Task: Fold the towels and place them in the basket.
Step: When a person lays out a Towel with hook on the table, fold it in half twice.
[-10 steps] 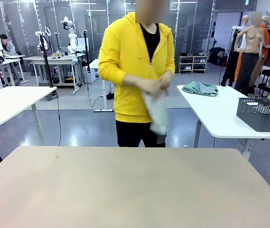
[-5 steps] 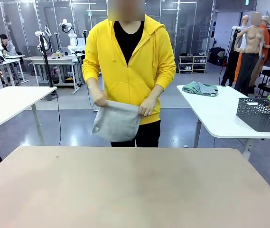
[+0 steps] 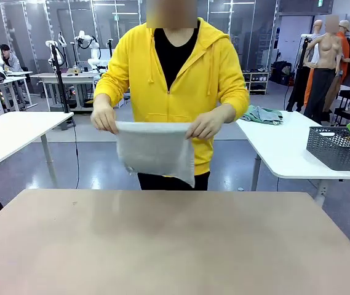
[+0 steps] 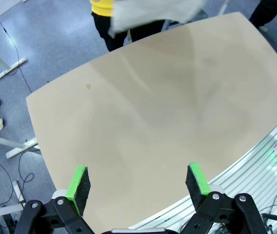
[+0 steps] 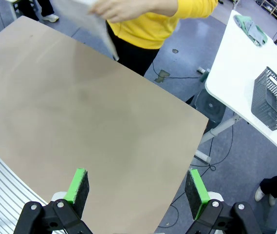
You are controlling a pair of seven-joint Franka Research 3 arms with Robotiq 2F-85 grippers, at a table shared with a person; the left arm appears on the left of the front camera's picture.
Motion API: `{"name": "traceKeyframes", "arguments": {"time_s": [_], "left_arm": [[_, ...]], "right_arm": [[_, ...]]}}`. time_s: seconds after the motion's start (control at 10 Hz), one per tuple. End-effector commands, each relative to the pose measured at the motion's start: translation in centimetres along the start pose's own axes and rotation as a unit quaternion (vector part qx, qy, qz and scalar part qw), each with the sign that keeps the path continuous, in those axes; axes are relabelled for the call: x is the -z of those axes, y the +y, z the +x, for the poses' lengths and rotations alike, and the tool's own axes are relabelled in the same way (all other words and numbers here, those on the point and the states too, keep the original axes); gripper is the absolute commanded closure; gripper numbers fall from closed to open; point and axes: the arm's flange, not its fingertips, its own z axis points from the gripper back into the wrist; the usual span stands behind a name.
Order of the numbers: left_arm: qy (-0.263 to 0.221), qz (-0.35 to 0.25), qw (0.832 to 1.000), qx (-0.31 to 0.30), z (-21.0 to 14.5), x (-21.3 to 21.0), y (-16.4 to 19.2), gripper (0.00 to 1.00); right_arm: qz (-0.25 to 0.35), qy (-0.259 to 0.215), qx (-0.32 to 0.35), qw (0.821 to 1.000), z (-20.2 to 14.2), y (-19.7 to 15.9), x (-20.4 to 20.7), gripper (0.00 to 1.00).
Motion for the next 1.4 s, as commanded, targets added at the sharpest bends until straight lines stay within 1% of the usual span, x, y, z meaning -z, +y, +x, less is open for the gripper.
{"name": "traceKeyframes", "arguments": {"time_s": [0.0, 1.3], "left_arm": [[0.001, 0.000, 1.000, 0.000, -0.01, 0.02, 0.01, 0.00], [0.001, 0.000, 1.000, 0.000, -0.01, 0.02, 0.01, 0.00]], "right_arm": [[-0.001, -0.002, -0.001, 1.000, 0.09, 0.02, 0.03, 0.00], [-0.001, -0.002, -0.001, 1.000, 0.09, 0.02, 0.03, 0.00]]}}
